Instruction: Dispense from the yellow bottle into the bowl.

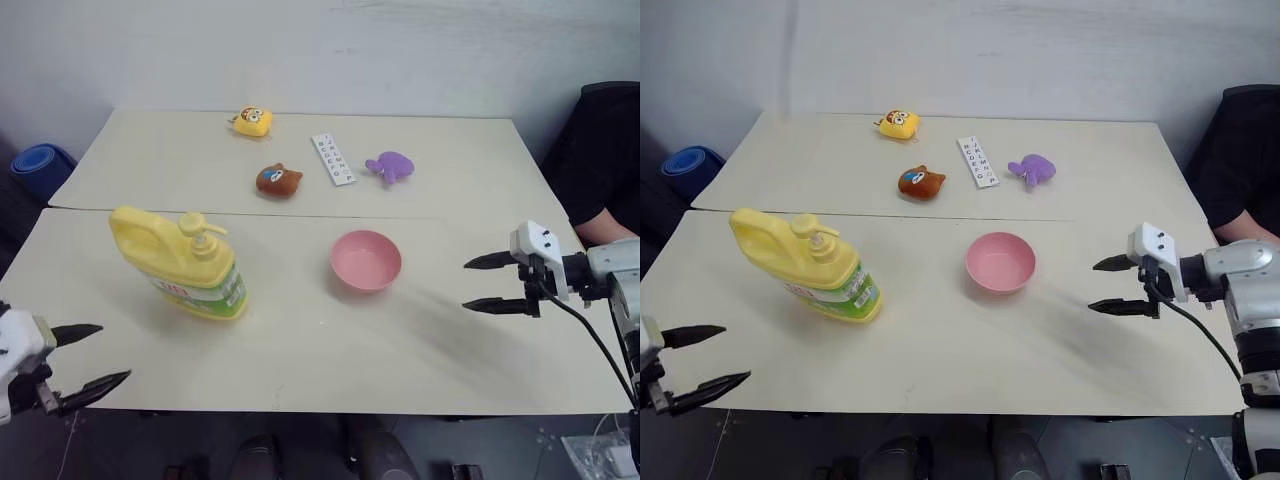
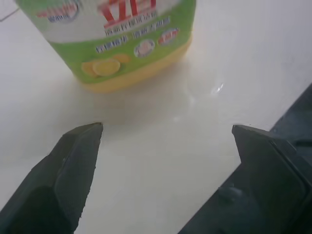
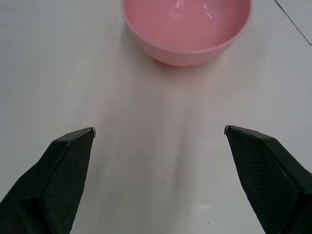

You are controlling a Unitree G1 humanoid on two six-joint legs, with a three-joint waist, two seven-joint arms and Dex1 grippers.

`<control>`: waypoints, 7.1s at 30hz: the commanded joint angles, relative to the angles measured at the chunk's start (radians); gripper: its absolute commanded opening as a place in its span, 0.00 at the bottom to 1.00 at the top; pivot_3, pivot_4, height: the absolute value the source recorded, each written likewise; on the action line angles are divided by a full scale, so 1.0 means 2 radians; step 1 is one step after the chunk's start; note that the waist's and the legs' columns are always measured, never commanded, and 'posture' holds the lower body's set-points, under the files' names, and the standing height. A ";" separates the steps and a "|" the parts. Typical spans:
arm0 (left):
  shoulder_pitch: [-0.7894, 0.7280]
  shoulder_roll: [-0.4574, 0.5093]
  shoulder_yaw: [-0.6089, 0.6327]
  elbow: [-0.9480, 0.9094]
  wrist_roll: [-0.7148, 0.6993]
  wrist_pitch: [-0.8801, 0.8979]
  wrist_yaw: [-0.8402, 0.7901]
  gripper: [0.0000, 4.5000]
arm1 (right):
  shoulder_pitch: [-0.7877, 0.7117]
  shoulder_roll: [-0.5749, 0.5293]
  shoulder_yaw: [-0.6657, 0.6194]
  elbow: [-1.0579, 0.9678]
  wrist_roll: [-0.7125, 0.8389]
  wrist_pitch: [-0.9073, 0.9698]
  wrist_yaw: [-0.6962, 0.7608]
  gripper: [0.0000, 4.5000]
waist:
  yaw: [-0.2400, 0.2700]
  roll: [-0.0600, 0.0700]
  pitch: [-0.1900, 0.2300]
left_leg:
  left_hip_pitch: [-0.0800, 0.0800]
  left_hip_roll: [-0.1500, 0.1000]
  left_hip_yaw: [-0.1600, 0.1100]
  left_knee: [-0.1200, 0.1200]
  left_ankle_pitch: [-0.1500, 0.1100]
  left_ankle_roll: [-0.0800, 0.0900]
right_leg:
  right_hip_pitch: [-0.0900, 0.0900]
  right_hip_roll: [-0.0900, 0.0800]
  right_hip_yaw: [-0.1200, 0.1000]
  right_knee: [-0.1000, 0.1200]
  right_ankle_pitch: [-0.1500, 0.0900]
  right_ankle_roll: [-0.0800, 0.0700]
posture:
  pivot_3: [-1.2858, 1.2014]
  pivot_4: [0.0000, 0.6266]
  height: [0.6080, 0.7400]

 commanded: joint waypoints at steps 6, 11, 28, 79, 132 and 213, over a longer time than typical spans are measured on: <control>-0.110 0.132 0.042 -0.110 -0.231 0.144 0.011 1.00 | -0.020 0.038 0.009 -0.185 0.059 0.082 -0.037 0.99 | 0.004 0.000 0.000 | 0.000 0.002 -0.001 0.002 -0.001 -0.001 | 0.000 0.003 0.000 0.002 0.000 -0.001 | 0.52 0.24 1.00; -0.187 0.177 -0.041 -0.125 -0.245 0.132 0.020 1.00 | -0.036 0.091 0.070 -0.223 0.021 0.100 -0.087 0.99 | 0.004 0.000 0.000 | 0.000 -0.001 0.000 0.002 -0.001 -0.002 | -0.001 0.003 0.000 0.003 -0.001 -0.002 | 0.52 0.24 1.00; -0.313 0.164 -0.196 -0.105 -0.161 0.089 0.069 1.00 | -0.034 0.198 0.137 -0.145 -0.095 0.059 -0.243 0.73 | 0.005 0.000 0.000 | -0.001 -0.002 -0.001 0.003 -0.001 -0.002 | -0.001 0.003 0.000 0.004 -0.001 -0.002 | 0.52 0.24 1.00; -0.444 0.213 -0.190 0.116 -0.167 0.107 -0.022 0.37 | -0.247 0.235 0.240 -0.231 -0.083 0.162 -0.118 0.00 | 0.005 -0.001 0.000 | -0.002 -0.001 -0.001 0.004 -0.001 -0.002 | -0.003 0.003 -0.001 0.007 -0.003 -0.003 | 0.52 0.24 1.00; -0.457 0.135 -0.331 0.114 0.048 -0.074 -0.025 0.01 | -0.346 0.258 0.276 -0.225 -0.116 0.144 -0.047 0.00 | 0.003 -0.001 -0.001 | -0.001 -0.001 -0.001 0.004 -0.001 -0.002 | -0.003 0.003 -0.001 0.008 -0.003 -0.003 | 0.52 0.24 1.00; -0.057 0.133 0.239 -0.015 -0.097 0.258 -0.161 1.00 | -0.218 -0.078 0.145 -0.013 0.183 0.147 0.045 0.99 | -0.011 0.001 -0.002 | 0.001 0.002 -0.002 0.003 -0.004 -0.004 | -0.002 0.001 -0.002 0.007 -0.008 -0.004 | 0.52 0.24 1.00</control>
